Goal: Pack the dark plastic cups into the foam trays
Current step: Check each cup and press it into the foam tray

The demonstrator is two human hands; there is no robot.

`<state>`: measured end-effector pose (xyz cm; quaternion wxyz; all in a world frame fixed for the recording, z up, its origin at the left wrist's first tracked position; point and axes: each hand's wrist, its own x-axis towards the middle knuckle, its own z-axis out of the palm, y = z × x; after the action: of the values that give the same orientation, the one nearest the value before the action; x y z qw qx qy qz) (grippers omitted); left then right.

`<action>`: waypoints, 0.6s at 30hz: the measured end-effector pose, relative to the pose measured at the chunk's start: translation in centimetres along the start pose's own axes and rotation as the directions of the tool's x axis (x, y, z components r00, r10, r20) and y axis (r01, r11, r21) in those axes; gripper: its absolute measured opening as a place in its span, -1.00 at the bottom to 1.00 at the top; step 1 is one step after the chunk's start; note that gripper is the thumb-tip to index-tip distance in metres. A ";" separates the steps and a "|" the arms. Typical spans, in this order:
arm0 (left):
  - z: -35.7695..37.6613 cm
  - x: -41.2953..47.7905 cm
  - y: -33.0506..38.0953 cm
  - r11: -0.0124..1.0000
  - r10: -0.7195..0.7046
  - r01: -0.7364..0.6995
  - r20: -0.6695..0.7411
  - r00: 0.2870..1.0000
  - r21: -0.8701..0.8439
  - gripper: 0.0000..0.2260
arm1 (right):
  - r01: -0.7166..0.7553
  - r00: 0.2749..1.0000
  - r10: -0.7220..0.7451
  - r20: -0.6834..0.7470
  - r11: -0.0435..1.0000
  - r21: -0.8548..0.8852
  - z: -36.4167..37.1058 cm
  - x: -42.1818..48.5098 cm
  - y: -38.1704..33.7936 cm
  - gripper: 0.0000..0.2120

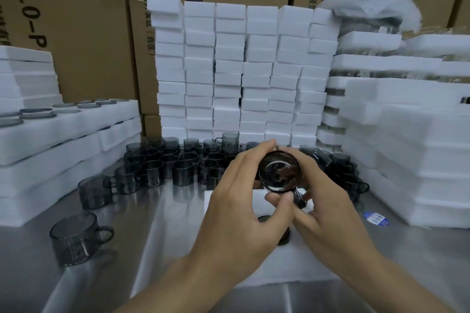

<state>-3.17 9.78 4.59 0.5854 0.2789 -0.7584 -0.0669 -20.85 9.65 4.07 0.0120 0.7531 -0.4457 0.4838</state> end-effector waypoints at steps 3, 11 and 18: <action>0.0 0.1 0.0 0.999 0.047 -0.048 -0.035 0.998 -0.024 -0.37 | 0.002 0.998 -0.007 -0.065 0.997 -0.074 -0.3 0.1 0.0 -0.28; -0.3 0.4 -0.3 0.999 0.040 -0.040 -0.033 0.999 -0.021 -0.35 | 0.013 0.995 -0.022 -0.100 0.996 -0.089 -0.6 0.5 0.7 -0.28; -1.3 4.1 3.0 0.915 -0.254 0.249 0.025 0.967 -0.319 -0.51 | -0.048 0.978 0.085 -0.190 0.980 0.194 -3.1 2.9 -3.6 -0.55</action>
<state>-3.69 10.52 9.73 0.6158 0.2762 -0.6903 -0.2608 -20.25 11.26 9.38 -0.0316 0.6838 -0.4194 0.5962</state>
